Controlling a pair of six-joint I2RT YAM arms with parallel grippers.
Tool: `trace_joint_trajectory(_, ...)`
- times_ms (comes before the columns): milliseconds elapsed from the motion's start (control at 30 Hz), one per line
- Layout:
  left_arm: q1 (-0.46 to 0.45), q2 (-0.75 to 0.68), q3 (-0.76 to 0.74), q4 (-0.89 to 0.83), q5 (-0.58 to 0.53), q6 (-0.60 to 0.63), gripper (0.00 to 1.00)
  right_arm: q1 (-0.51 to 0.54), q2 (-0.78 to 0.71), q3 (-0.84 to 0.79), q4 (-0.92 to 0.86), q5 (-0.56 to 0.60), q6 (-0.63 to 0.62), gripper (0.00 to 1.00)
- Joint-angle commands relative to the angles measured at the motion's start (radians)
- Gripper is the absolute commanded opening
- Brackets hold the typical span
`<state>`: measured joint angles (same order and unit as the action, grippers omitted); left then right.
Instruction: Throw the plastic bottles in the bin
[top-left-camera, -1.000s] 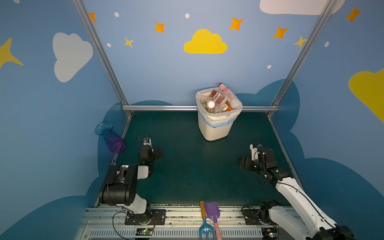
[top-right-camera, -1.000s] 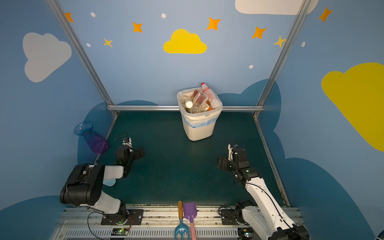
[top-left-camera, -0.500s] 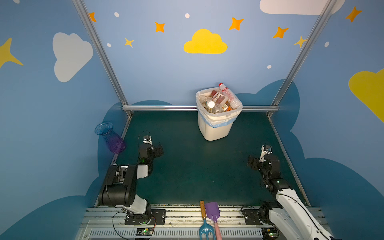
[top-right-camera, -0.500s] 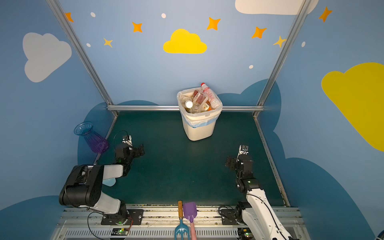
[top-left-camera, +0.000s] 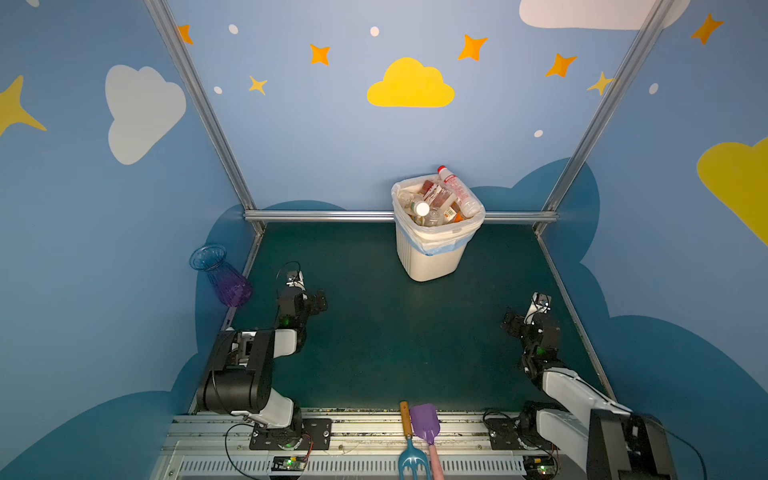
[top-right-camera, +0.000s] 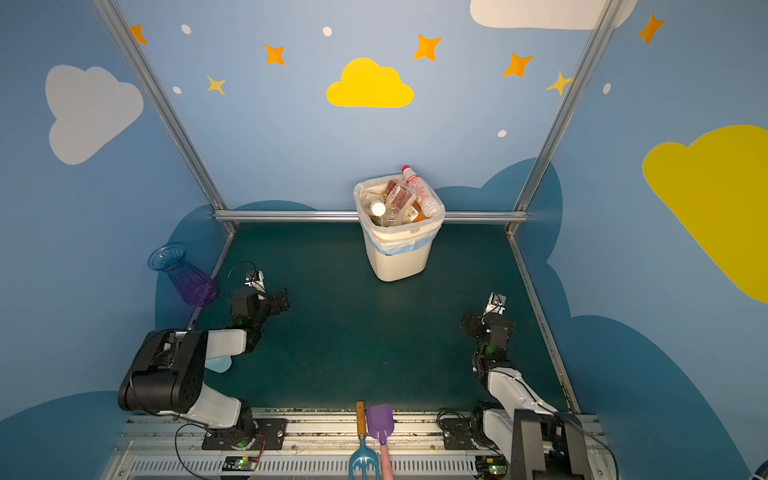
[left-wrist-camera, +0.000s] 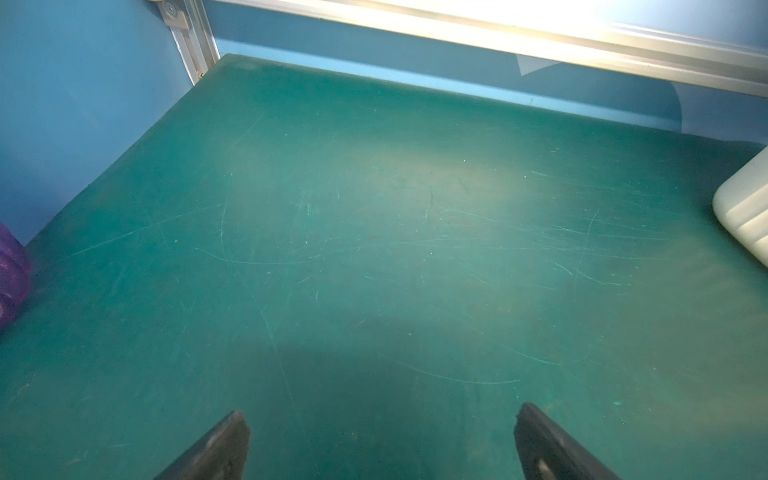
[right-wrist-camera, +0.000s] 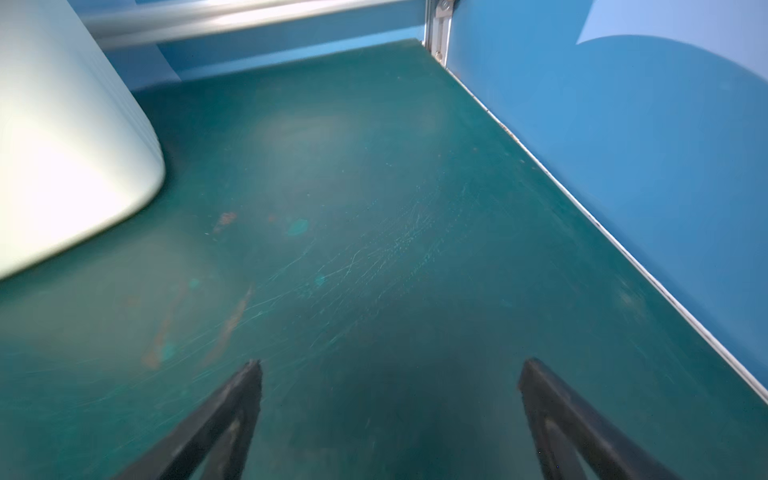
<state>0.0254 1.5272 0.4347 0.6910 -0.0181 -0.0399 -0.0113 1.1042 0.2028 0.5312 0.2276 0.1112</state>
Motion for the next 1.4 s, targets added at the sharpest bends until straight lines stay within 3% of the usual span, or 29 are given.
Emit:
trace_joint_trajectory(0, 0.001, -0.015, 0.006, -0.002, 0.006, 0.006, 1.0, -0.007, 0.106, 0.086, 0.137, -0.06, -0.074, 0.97)
trace_joint_trajectory(100, 0.001, -0.014, 0.007, -0.002, 0.005, 0.006, 1.0, -0.011, 0.21, 0.197, 0.052, -0.115, -0.13, 0.97)
trace_joint_trajectory(333, 0.002, -0.013, 0.007, -0.002, 0.006, 0.007, 1.0, -0.056, 0.369, 0.41, -0.189, -0.239, -0.128, 0.97)
trace_joint_trajectory(433, 0.002, -0.013, 0.008, -0.003, 0.006, 0.006, 1.0, -0.069, 0.314, 0.338, -0.11, -0.267, -0.126, 0.97)
trace_joint_trajectory(733, 0.001, -0.013, 0.007, -0.003, 0.006, 0.006, 1.0, -0.104, 0.054, -0.036, 0.335, -0.18, -0.054, 0.97)
trace_joint_trajectory(1067, 0.002, -0.013, 0.007, -0.003, 0.006, 0.006, 1.0, -0.143, 0.098, 0.084, 0.164, -0.345, -0.029, 0.97)
trace_joint_trajectory(1233, 0.001, -0.013, 0.007, -0.002, 0.005, 0.006, 1.0, -0.125, 0.189, -0.001, 0.442, -0.359, 0.038, 0.97)
trace_joint_trajectory(1367, 0.002, -0.013, 0.007, -0.003, 0.005, 0.006, 1.0, 0.004, 0.348, 0.038, 0.513, -0.328, -0.104, 0.97)
